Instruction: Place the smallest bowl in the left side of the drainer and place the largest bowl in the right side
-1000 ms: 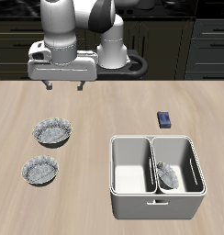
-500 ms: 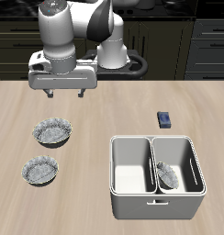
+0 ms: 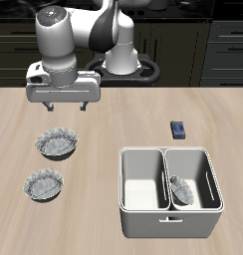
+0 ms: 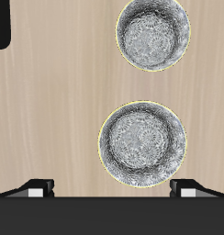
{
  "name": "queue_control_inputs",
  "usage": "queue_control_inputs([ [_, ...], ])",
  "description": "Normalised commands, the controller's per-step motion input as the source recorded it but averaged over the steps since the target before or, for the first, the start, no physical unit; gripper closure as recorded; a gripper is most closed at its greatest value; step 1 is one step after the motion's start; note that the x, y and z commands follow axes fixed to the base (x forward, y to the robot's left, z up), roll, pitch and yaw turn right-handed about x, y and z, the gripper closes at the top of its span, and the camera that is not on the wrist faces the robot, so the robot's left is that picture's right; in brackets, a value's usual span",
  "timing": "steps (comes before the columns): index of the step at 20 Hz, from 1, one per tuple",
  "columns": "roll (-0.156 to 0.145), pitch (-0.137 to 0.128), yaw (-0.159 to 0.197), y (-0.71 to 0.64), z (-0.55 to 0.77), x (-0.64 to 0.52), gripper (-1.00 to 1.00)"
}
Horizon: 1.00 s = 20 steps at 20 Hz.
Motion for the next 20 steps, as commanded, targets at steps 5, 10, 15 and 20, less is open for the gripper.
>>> queue_control_inputs([
  [5, -0.007, 0.02, 0.01, 0.0, -0.22, 0.04, -1.0],
  [10, -0.012, 0.023, -0.011, -0.02, -0.24, 0.01, -1.0],
  [15, -0.036, 0.042, -0.032, -0.04, -0.27, 0.01, -1.0],
  [20, -0.009, 0.024, 0.0, -0.06, -0.21, -0.02, -1.0],
])
